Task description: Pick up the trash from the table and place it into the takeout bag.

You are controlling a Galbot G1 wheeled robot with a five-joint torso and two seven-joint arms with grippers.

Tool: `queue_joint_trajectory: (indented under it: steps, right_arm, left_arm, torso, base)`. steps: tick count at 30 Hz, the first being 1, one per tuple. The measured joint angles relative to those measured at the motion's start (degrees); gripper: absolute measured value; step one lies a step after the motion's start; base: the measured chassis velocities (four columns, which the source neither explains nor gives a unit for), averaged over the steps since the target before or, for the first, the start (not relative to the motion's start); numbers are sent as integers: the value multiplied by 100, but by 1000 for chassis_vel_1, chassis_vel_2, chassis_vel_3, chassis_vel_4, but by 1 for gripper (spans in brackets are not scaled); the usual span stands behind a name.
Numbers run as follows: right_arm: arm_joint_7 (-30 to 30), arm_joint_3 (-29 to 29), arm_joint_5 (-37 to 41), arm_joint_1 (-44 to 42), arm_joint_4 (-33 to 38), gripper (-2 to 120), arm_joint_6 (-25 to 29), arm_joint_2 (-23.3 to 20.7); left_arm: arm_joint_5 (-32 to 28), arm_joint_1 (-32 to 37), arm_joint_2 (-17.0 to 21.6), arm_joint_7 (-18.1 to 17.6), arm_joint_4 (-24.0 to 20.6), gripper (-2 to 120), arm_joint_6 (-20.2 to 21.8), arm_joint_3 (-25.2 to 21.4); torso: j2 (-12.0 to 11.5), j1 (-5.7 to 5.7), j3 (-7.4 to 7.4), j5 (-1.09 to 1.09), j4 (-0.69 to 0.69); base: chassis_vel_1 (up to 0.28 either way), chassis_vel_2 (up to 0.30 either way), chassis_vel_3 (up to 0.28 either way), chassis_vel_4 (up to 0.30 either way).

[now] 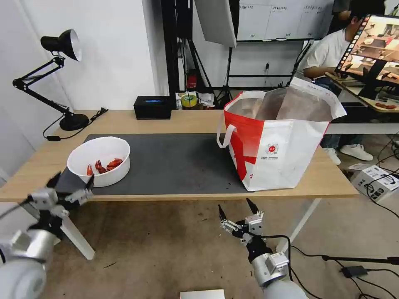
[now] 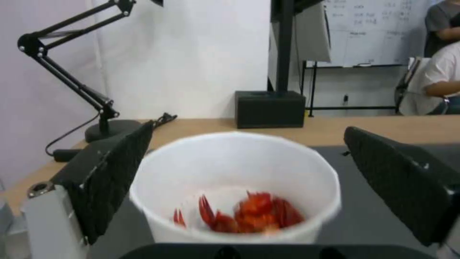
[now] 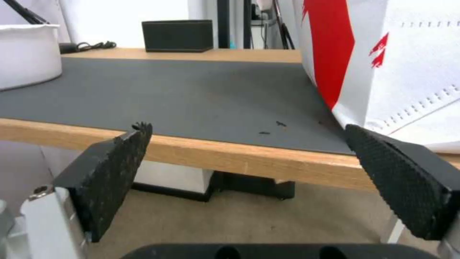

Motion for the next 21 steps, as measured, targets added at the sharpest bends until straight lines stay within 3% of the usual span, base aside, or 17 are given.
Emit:
queue_joint_trajectory:
  steps: [4, 8, 10, 16, 19, 21]
  right_arm:
    - [-1, 0, 2, 1, 2, 100, -1, -1]
    - [-1, 0, 3, 1, 3, 100, -1, -1]
    - [-2, 1, 3, 2, 4, 100, -1, -1]
    - [-3, 1, 3, 2, 7, 100, -1, -1]
    - [-2, 1, 3, 2, 8, 100, -1, -1]
    - [-3, 1, 3, 2, 9, 100, -2, -1]
  left_arm:
    - [-947, -412, 848, -550, 158, 100, 624, 83]
    - [-1461, -635, 1309, -872, 298, 100, 1014, 192]
    - [-1967, -897, 1693, -1065, 464, 100, 1450, 362]
    - [-2420, -1553, 2049, -1325, 787, 100, 2139, 905]
    - [-2716, -2221, 2215, -1733, 958, 100, 2945, 1354]
    - [-2831, -2472, 2266, -1895, 1032, 100, 3194, 1522]
  torso:
    - [0, 0, 0, 0, 0]
    - [0, 0, 0, 0, 0]
    - [0, 0, 0, 1, 0]
    - [0, 0, 0, 0, 0]
    - [0, 0, 0, 1, -1]
    - [0, 0, 0, 1, 0]
  base:
    - [0, 0, 0, 0]
    - [0, 0, 0, 0]
    - [0, 0, 0, 0]
    - [0, 0, 0, 0]
    - [0, 0, 0, 0]
    - [0, 0, 0, 0]
